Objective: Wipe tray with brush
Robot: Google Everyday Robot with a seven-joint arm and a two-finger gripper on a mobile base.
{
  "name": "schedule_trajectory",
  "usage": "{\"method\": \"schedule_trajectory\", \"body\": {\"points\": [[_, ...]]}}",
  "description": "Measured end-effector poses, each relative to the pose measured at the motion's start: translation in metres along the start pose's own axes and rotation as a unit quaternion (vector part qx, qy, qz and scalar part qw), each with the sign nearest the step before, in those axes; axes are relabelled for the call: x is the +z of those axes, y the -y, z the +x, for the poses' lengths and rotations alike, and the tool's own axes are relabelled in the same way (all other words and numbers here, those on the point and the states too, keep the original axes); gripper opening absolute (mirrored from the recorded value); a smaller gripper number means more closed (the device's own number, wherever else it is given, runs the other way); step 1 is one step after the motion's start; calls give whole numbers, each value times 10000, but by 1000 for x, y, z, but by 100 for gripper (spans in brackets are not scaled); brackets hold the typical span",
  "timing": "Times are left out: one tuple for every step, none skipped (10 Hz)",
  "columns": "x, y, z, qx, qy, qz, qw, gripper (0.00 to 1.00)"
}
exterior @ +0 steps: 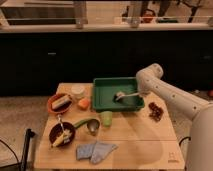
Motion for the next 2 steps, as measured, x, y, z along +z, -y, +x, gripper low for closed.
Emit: {"method": "schedule_trajectory", "body": {"points": [[0, 3, -4, -20, 20, 18, 10000, 1], [1, 8, -10, -67, 45, 37, 10000, 1]]}}
